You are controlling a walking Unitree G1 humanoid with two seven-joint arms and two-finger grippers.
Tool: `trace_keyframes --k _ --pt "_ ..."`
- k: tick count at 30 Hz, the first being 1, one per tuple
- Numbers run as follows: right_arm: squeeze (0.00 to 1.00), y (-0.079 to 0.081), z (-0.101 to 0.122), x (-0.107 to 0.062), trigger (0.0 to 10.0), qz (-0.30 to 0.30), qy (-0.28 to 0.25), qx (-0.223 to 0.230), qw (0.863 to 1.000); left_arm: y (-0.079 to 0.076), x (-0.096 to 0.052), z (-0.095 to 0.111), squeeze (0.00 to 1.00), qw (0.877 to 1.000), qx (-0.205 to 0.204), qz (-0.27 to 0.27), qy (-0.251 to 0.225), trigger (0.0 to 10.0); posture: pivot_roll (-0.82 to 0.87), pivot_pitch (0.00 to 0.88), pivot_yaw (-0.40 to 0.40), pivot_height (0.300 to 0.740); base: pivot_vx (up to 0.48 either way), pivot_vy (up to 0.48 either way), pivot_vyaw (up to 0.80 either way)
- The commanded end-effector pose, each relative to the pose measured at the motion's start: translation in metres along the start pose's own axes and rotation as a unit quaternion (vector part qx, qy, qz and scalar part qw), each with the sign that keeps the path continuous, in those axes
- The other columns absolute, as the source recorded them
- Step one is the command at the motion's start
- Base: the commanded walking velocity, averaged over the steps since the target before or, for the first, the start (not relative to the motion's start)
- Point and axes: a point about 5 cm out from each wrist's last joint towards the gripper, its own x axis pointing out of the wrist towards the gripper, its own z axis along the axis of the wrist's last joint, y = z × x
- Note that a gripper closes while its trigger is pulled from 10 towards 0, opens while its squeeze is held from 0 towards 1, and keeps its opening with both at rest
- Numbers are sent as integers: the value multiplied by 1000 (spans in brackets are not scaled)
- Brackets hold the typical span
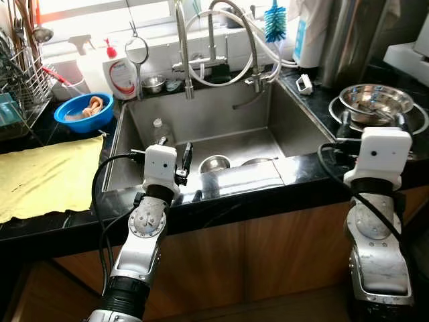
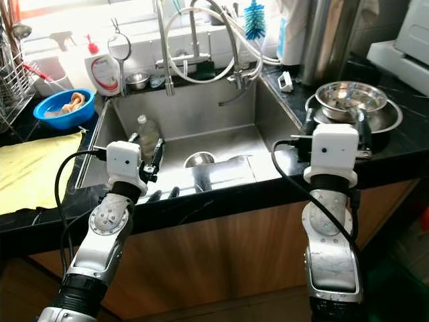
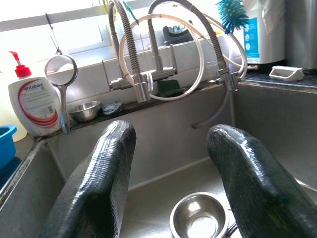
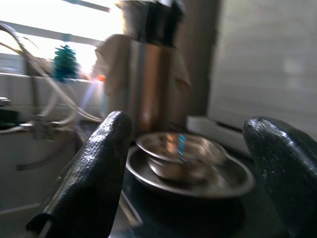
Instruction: Kitchen organization
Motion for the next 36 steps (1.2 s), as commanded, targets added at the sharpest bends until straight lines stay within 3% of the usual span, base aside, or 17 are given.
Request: trace_keyframes --k 1,5,8,9,12,13,23,36 --pt "0 -7 -6 1 10000 -17 21 5 1000 3 0 2 0 1000 5 4 -5 10000 -246 0 133 740 0 0 0" --pt "0 -13 -6 4 10000 -14 10 -15 1000 2 0 2 0 1000 5 2 -4 10000 -249 0 134 740 0 0 0" --pt "0 -22 -15 6 10000 -33 36 0 999 1 -1 2 0 1000 4 0 -4 10000 -243 0 134 740 0 0 0" --pt "1000 -27 -20 9 10000 -45 50 26 997 1 0 2 0 1000 4 0 -4 10000 -243 0 134 740 0 0 0" --pt "988 -27 -19 11 10000 -35 46 26 998 1 0 2 0 1000 4 0 -5 10000 -241 0 134 740 0 0 0" --pt "0 -23 -17 12 10000 -20 37 22 999 1 0 2 0 1000 4 0 -4 10000 -241 0 134 740 0 0 0" --pt "0 4 -3 6 10000 80 -24 45 996 -1 1 3 0 1000 2 -5 -5 10000 -242 0 136 740 0 0 0" --pt "0 8 -4 5 10000 84 -23 63 994 -7 1 4 0 999 14 -30 -6 10000 -239 0 140 740 95 0 0"
